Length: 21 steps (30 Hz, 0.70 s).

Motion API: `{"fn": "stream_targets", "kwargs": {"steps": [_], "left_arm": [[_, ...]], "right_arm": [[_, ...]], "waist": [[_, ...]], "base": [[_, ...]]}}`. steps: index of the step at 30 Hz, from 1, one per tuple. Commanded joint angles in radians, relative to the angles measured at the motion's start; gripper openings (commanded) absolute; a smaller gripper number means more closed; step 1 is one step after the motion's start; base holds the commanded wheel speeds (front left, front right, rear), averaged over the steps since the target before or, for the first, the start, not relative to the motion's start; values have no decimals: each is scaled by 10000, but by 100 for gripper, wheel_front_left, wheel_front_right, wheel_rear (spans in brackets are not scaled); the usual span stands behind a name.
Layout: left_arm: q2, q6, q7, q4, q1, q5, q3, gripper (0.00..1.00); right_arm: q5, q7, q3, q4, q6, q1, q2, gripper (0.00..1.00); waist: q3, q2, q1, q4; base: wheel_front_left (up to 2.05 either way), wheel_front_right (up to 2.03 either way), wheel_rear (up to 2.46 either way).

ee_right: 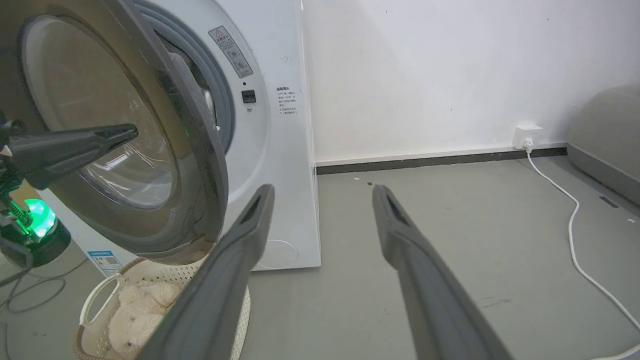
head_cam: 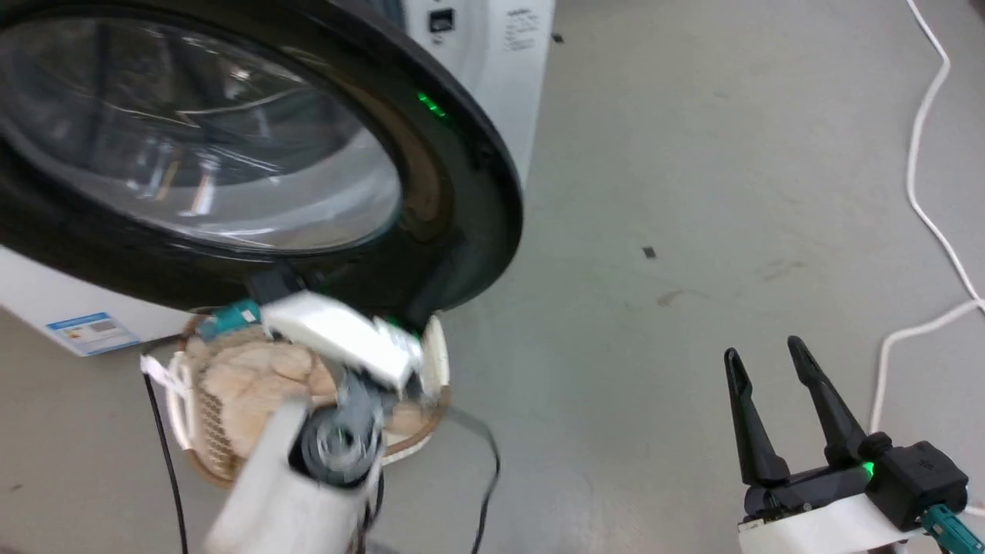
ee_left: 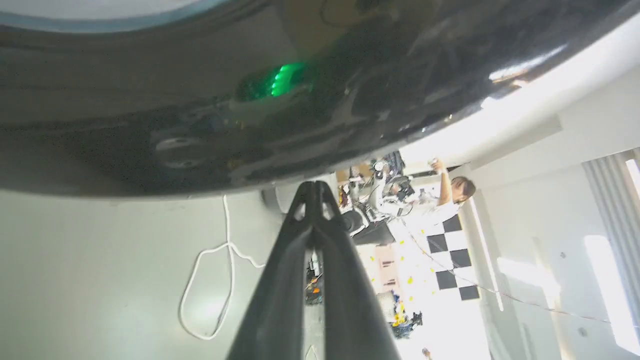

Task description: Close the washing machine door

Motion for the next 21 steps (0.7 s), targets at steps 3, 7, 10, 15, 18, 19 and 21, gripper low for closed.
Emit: {"fn": "stream_targets", "kwargs": {"steps": [3, 7, 10, 15, 18, 19, 21], "left_arm": [[531, -47, 246, -350, 761, 498, -655, 0], [1591, -47, 54, -620, 1528, 1801, -1676, 0], [2348, -47, -532, -658, 1883, 2872, -2173, 0], [3195, 97, -2844, -672, 2198, 4844, -2065, 0], [3245, 518, -3803, -841, 2470, 5565, -1589, 0], [3221, 677, -3922, -972, 2588, 5816, -1353, 0], [3047, 947, -4007, -1404, 2882, 6318, -691, 0]], "right_arm": [[-102, -44, -102, 16, 8, 21, 7, 100], [-237, -44, -193, 49, 8, 157, 7, 100], [-302, -44, -245, 61, 8, 264, 7, 100], [-393, -44, -398, 52, 8, 482, 7, 100], [-452, -44, -472, 46, 8, 652, 7, 100], [-479, -44, -480, 44, 8, 707, 7, 100], [-533, -44, -484, 31, 8, 804, 7, 100]], "waist": [[-417, -1, -1, 526], [-803, -1, -1, 1076], [-1085, -1, -1, 1473], [-1487, -1, -1, 2145], [-1707, -1, -1, 2518], [-1779, -1, -1, 2639], [-1893, -1, -1, 2854]], "base": [[0, 0, 0], [0, 0, 0], [0, 0, 0], [0, 0, 0], [0, 0, 0], [0, 0, 0], [0, 0, 0]]}}
